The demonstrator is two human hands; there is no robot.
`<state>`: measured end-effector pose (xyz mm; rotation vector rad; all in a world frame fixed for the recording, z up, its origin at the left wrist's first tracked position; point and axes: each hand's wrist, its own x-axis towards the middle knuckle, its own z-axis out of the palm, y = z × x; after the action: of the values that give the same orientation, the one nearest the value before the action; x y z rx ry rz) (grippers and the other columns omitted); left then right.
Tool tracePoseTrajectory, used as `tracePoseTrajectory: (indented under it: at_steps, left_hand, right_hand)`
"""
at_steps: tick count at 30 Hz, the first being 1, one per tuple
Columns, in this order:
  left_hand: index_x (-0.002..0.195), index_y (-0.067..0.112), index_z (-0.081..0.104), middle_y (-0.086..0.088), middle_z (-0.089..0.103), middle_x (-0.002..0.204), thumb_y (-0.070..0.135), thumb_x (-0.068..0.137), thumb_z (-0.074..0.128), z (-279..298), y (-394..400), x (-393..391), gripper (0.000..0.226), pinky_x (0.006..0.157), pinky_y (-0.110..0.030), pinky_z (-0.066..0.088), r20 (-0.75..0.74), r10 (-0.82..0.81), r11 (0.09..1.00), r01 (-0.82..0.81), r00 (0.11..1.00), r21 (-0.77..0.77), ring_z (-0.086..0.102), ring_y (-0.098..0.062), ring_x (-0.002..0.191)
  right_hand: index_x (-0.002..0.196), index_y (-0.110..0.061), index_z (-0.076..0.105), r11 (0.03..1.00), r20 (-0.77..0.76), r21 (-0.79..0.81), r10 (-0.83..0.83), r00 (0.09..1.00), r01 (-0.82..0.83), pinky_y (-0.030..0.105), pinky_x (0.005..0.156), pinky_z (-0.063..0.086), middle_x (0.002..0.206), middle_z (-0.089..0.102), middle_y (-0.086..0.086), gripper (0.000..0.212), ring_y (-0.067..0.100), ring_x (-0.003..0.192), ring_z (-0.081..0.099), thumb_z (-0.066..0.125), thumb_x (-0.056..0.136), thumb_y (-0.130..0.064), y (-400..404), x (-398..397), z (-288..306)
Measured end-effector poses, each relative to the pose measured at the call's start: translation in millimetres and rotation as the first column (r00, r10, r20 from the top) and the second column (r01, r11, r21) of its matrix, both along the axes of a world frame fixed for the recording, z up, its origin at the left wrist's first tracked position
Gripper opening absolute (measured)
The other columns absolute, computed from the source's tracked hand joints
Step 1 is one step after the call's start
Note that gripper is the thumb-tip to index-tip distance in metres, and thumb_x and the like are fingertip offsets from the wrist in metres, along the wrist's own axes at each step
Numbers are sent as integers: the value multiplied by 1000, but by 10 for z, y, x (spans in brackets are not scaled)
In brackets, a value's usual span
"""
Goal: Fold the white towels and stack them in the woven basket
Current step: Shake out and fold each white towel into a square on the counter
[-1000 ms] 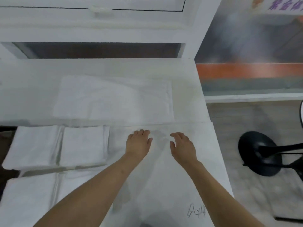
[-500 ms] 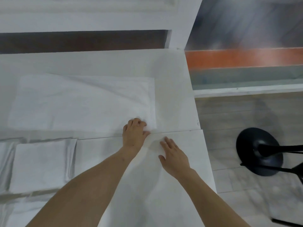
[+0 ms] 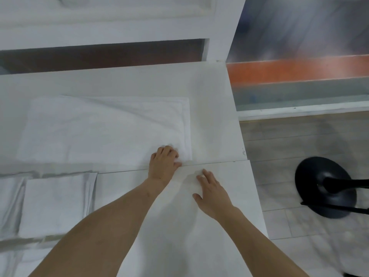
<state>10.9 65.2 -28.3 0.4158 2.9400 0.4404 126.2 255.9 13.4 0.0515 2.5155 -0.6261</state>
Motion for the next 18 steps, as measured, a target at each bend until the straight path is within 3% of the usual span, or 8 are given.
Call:
tracePoseTrajectory:
  at_steps: [3,5,8,13,16,18]
  left_hand:
    - [94,19,68,4,61,103,28,78,83,1,-33,-46,23,72,-34,47,-49,-66,995,62,997,-73,58,-22,103]
    - [86,19,68,4,63,94,28,74,85,1,-45,-59,22,58,-30,38,-88,-103,985,89,991,-150,62,-20,92]
    - [88,17,69,2,65,90,32,83,78,-8,-70,-82,18,54,-29,37,-142,-107,986,86,984,-144,65,-20,87]
    - [101,17,64,0,65,89,39,102,45,159,-99,-128,29,58,-33,43,-63,19,1000,-20,998,-20,64,-23,84]
    - [130,20,57,1,65,112,26,106,43,240,-123,-197,28,71,-33,45,42,69,997,-70,997,41,63,-23,101]
    - [140,20,54,-1,60,119,16,103,46,292,-140,-224,38,81,-36,51,79,55,994,-63,995,91,61,-24,104]
  right_hand:
    - [158,-22,27,1000,1,2,2,1000,-2,39,121,33,172,3,-4,67,23,157,17,55,101,-42,9,-7,-4]
    - [159,-22,25,1000,5,15,8,1000,-8,40,121,34,172,2,-5,68,23,157,17,56,101,-42,15,2,-11]
    - [158,-22,25,1000,-1,27,7,1000,-7,39,118,37,172,2,-5,70,23,156,18,57,100,-43,2,18,-5]
    - [158,-17,23,998,-33,56,44,998,-42,39,125,24,173,1,2,70,25,159,2,56,101,-40,-48,42,-53]
    - [161,-17,16,996,-15,79,43,999,-41,43,129,13,173,-7,3,72,26,160,-6,50,103,-42,-78,61,-114]
    - [162,-16,15,994,-14,97,58,998,-56,43,129,12,173,-8,5,72,28,160,-7,49,104,-43,-81,64,-127]
